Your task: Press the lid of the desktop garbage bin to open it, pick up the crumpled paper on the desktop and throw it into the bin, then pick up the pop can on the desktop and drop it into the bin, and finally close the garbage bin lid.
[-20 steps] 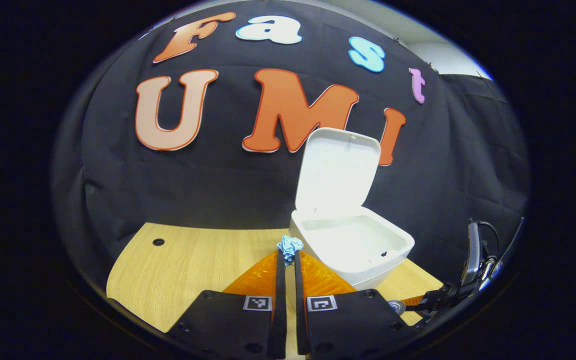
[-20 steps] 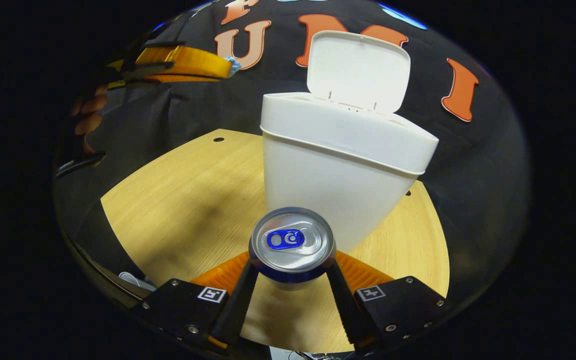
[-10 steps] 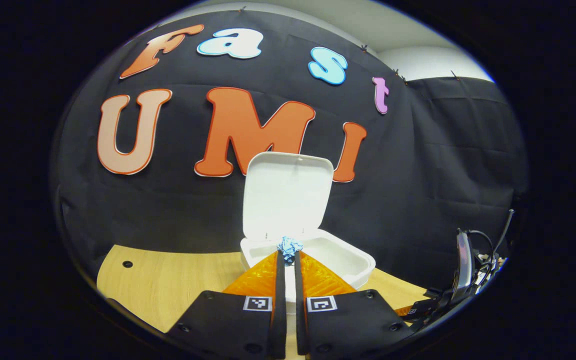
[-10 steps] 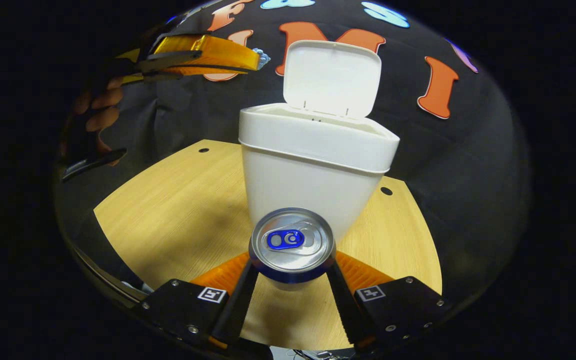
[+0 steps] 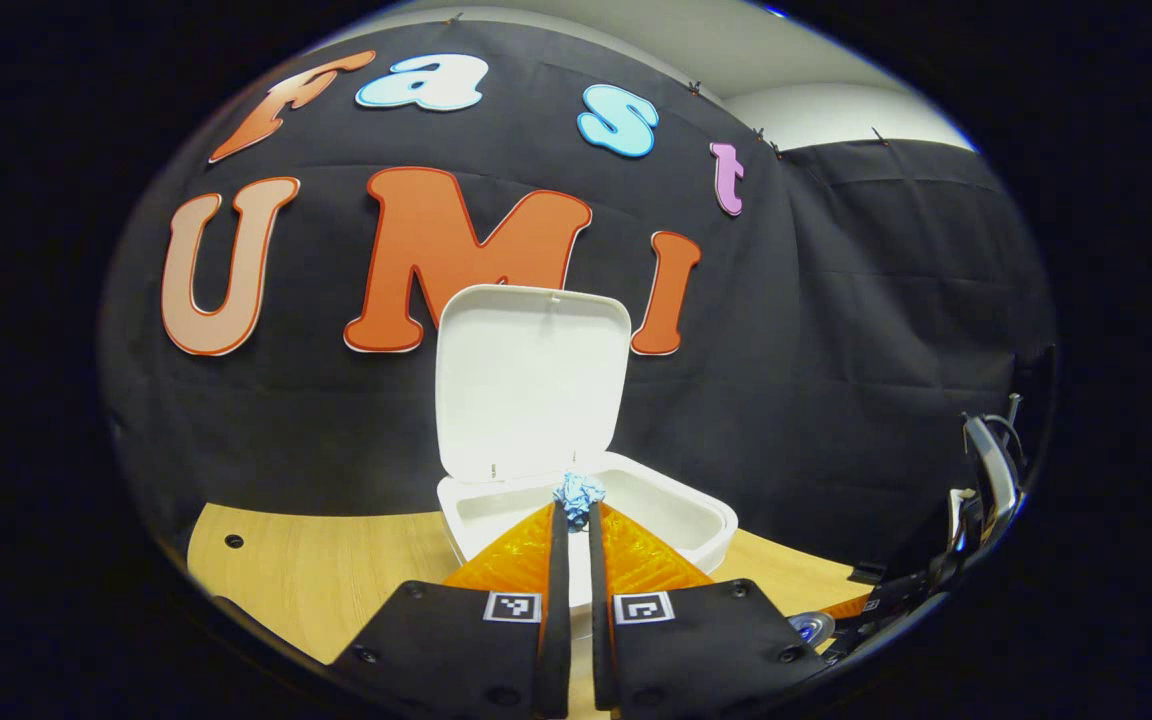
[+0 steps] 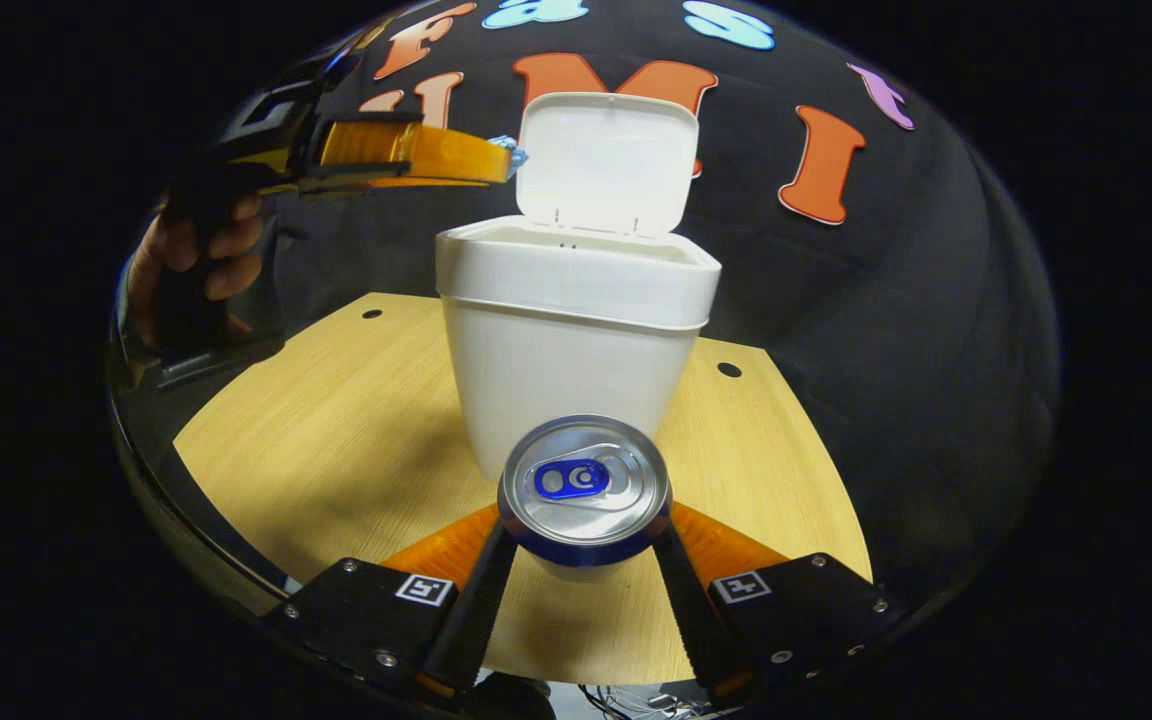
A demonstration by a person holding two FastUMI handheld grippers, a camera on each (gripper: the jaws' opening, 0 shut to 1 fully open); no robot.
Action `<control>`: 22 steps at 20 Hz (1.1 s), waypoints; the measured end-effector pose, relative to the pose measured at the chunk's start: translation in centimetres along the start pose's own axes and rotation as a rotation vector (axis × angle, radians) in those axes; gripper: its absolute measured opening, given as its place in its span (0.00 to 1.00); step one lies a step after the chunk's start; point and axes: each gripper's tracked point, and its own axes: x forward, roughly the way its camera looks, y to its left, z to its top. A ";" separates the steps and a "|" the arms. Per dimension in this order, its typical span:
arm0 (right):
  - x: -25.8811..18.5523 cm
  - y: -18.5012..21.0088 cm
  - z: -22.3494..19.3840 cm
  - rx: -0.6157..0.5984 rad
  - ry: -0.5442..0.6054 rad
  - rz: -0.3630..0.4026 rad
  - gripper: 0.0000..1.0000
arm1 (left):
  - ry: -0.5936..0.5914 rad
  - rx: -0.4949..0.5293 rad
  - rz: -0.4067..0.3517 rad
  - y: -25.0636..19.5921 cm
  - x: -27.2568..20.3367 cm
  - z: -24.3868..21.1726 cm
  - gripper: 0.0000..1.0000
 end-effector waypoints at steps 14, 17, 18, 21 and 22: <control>-3.1 -4.3 9.1 -0.029 -0.170 -0.120 0.79 | 0.025 -0.014 0.027 1.7 -1.1 -2.1 0.51; -3.4 -4.8 11.6 -0.039 -0.228 -0.112 0.79 | 0.026 -0.004 0.049 2.3 -1.3 -2.0 0.71; -3.5 -5.2 12.2 -0.048 -0.241 -0.118 0.79 | 0.027 -0.001 0.056 2.5 -1.5 -2.0 0.71; -3.8 -5.5 13.9 -0.056 -0.273 -0.101 0.79 | 0.033 0.008 0.088 3.4 -3.1 -2.2 0.77; -3.7 -5.5 14.6 -0.058 -0.287 -0.094 0.79 | 0.034 0.007 0.093 3.6 -3.6 -2.2 0.81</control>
